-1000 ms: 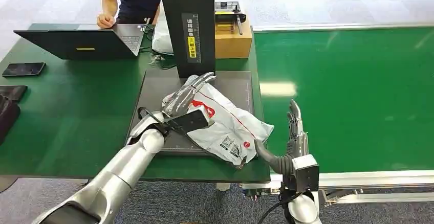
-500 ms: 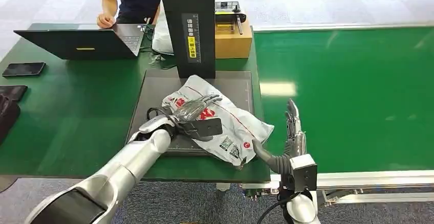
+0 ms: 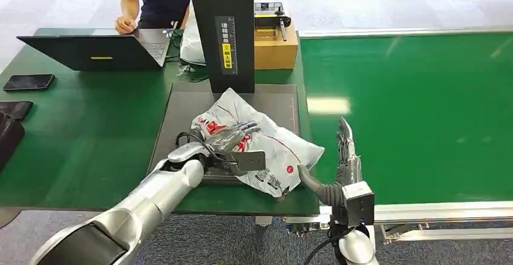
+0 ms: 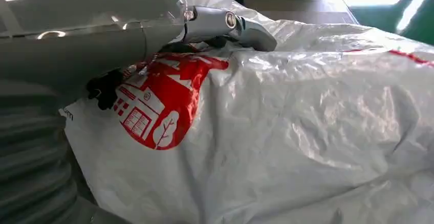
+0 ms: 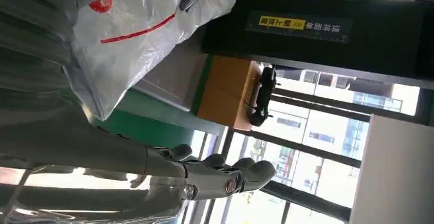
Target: Moved the parcel from conveyor to table for the left to box.
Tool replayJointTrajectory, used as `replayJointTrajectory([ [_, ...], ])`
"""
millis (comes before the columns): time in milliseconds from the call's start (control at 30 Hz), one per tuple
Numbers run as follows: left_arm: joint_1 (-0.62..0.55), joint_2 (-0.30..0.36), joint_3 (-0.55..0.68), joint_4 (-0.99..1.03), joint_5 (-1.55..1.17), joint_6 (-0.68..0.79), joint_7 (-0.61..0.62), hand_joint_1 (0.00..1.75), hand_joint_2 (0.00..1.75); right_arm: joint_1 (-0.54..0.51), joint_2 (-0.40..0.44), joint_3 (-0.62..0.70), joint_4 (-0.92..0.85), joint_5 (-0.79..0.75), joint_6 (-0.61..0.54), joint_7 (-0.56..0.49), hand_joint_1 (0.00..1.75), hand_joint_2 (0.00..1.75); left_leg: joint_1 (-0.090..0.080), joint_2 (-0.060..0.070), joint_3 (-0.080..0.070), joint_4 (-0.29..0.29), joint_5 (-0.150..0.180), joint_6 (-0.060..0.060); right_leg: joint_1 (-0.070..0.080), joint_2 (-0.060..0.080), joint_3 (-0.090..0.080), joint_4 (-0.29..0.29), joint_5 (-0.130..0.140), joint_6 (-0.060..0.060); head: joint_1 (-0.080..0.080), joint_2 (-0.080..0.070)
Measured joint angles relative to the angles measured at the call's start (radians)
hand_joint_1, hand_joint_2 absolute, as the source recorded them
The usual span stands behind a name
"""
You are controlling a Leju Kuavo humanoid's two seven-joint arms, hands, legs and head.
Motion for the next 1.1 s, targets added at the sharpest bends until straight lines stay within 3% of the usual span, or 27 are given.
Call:
replayJointTrajectory([
  [467,0.013,0.005,0.020,0.003,0.037,0.257,-0.060,1.75,1.75,-0.001,0.000,0.019,0.000,-0.002,0.010,0.005,0.00,1.75,0.000,0.000,0.000,0.000,0.000,0.000,0.000,0.000,0.000,0.000,0.000,0.000,0.000,0.000],
  [600,0.016,0.010,0.058,-0.001,0.074,0.385,-0.108,1.75,1.75,-0.002,0.000,0.024,0.003,-0.006,0.009,0.011,0.00,1.75,0.000,0.000,-0.001,0.000,0.000,0.000,0.000,0.000,0.000,0.000,0.000,0.000,0.000,0.000],
  [767,0.017,0.013,0.090,-0.008,0.089,0.416,-0.125,1.75,1.75,-0.005,0.000,0.029,0.010,-0.007,0.007,0.012,0.00,1.75,0.000,0.000,-0.001,0.000,0.000,0.000,0.000,0.000,0.000,0.000,0.000,0.000,0.000,0.000],
  [900,0.021,0.015,0.127,-0.032,0.131,0.527,-0.171,1.75,1.75,-0.006,0.000,0.035,0.015,-0.017,-0.005,0.012,0.00,1.75,0.000,0.000,-0.001,0.000,0.000,0.000,0.000,0.000,-0.001,0.000,0.000,0.000,0.000,0.000],
  [1100,0.062,0.043,0.218,-0.176,0.242,0.621,-0.229,1.75,1.75,-0.006,-0.006,0.044,0.019,-0.023,-0.024,0.012,0.00,1.75,0.000,0.000,-0.001,0.000,0.000,0.000,0.000,0.000,-0.001,0.000,0.000,0.000,0.000,0.000],
])
